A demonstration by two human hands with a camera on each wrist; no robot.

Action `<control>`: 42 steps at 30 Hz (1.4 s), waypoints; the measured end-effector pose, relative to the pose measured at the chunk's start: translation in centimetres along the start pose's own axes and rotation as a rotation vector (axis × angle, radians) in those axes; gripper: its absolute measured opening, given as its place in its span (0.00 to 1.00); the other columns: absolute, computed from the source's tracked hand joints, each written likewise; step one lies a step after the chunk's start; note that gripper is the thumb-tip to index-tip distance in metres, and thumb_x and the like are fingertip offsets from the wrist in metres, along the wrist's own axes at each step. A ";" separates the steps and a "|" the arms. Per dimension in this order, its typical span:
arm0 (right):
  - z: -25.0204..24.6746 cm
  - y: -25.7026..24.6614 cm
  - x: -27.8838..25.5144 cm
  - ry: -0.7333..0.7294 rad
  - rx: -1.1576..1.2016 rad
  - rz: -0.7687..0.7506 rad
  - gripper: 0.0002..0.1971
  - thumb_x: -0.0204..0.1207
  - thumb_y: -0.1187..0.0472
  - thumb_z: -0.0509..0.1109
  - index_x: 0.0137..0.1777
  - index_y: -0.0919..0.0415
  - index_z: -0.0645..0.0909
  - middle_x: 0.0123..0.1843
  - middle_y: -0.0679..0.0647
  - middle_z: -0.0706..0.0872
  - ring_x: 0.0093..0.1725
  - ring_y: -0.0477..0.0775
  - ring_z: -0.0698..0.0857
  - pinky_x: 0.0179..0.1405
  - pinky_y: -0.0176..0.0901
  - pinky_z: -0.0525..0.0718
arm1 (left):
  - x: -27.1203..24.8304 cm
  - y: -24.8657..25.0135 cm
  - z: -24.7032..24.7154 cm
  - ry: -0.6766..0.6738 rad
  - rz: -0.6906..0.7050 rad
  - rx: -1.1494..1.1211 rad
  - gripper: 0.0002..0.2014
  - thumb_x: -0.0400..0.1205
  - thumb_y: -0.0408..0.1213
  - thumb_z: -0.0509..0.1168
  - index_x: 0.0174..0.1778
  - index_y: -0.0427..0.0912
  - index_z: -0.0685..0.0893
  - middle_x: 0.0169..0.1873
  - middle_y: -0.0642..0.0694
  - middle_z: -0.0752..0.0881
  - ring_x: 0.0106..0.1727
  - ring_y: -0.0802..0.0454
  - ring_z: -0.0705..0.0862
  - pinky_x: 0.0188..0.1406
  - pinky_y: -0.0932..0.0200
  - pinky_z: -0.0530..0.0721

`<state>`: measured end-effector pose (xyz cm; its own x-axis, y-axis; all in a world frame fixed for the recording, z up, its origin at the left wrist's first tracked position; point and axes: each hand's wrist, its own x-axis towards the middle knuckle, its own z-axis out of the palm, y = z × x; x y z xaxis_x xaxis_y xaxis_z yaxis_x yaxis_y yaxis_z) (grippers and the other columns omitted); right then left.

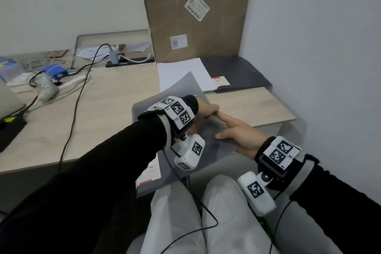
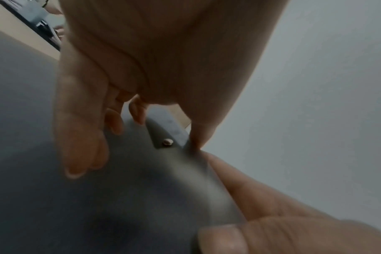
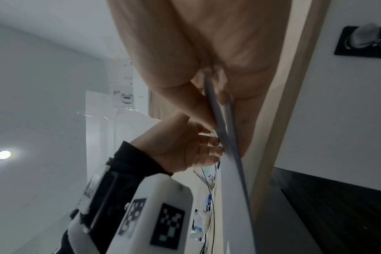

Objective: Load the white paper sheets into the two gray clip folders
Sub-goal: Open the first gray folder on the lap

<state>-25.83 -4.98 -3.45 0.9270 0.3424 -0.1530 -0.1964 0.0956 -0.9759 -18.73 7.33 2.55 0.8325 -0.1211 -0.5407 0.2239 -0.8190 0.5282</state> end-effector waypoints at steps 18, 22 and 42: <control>0.3 4.1 0.8 0.069 0.182 0.197 0.25 0.75 0.85 0.49 0.63 0.65 0.77 0.57 0.65 0.84 0.46 0.55 0.86 0.38 0.38 0.89 | -2.0 -3.6 -0.5 -0.088 0.187 -0.125 0.07 0.77 0.21 0.64 0.43 0.33 0.73 0.47 0.34 0.78 0.47 0.32 0.87 0.52 0.47 0.88; 0.3 3.7 0.3 0.100 0.000 0.225 0.23 0.80 0.81 0.52 0.65 0.56 0.74 0.38 0.58 0.88 0.28 0.50 0.88 0.22 0.34 0.84 | -3.7 -3.8 -2.0 0.027 0.317 -0.209 0.07 0.83 0.35 0.60 0.40 0.40 0.73 0.41 0.37 0.82 0.40 0.40 0.86 0.51 0.49 0.89; -10.5 -1.5 -4.6 0.460 -0.145 0.102 0.25 0.82 0.74 0.52 0.75 0.54 0.69 0.35 0.47 0.93 0.29 0.46 0.91 0.28 0.31 0.84 | -8.8 -16.6 -12.2 0.282 0.317 -0.726 0.14 0.85 0.35 0.50 0.37 0.41 0.75 0.35 0.40 0.82 0.25 0.53 0.88 0.30 0.57 0.88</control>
<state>-26.40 -16.51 -2.94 0.9569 -0.1078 -0.2698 -0.2771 -0.0590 -0.9590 -23.65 28.84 6.49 0.9847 -0.0610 -0.1634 0.1489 -0.1935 0.9697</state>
